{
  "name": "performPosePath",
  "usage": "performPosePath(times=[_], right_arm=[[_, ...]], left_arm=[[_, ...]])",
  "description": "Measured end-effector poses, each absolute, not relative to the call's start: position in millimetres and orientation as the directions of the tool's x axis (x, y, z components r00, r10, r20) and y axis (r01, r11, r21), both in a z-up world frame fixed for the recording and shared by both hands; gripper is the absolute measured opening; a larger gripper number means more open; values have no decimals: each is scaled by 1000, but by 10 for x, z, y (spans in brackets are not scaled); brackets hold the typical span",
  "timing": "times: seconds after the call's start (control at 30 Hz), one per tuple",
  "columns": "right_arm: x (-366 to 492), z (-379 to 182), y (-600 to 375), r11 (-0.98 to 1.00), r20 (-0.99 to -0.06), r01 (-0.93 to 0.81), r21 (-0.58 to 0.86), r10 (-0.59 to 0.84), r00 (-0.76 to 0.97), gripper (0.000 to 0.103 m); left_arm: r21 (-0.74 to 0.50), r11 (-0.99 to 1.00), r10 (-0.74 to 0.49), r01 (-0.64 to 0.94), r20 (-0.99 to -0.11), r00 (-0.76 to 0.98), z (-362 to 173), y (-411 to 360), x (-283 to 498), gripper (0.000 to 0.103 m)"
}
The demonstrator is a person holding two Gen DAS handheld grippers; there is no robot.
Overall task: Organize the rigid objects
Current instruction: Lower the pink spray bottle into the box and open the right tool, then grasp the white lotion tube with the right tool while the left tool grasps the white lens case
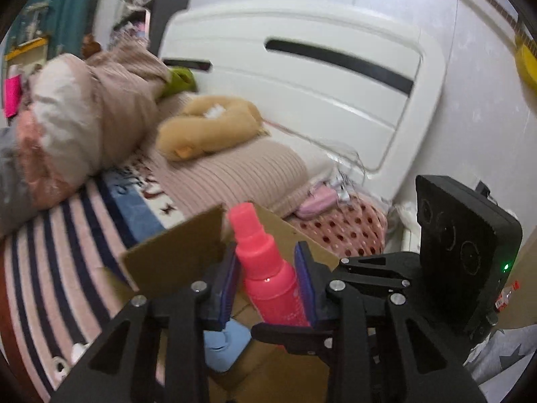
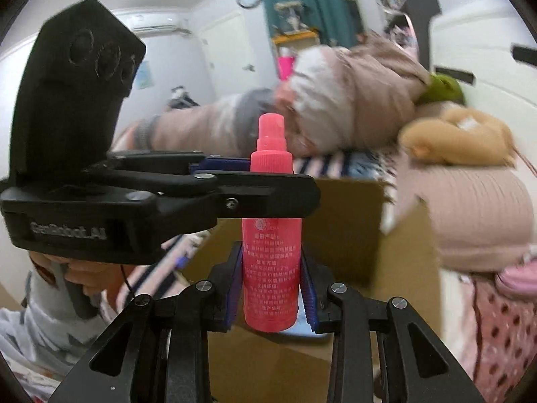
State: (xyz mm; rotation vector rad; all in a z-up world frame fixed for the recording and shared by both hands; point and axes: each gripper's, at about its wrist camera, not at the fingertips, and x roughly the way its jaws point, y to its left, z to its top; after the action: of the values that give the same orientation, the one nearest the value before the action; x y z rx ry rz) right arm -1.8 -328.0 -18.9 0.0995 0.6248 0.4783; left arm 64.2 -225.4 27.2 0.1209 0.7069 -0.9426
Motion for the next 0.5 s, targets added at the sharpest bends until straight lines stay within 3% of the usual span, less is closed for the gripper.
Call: performPosePath(times=[0.3, 0.43, 0.5], right_arm=[[168, -493, -3462, 933, -663, -306, 190, 352, 661, 27], [158, -511, -3486, 946, -678, -282, 162, 314, 665, 28], [178, -490, -3477, 947, -681, -275, 166, 312, 663, 31]], left_arm=[[-177, 604, -621, 777, -715, 320, -108, -2635, 717, 33], [-197, 633, -605, 748, -730, 319, -161, -2574, 768, 55], [-210, 644, -612, 736, -719, 330, -124, -2505, 780, 58]])
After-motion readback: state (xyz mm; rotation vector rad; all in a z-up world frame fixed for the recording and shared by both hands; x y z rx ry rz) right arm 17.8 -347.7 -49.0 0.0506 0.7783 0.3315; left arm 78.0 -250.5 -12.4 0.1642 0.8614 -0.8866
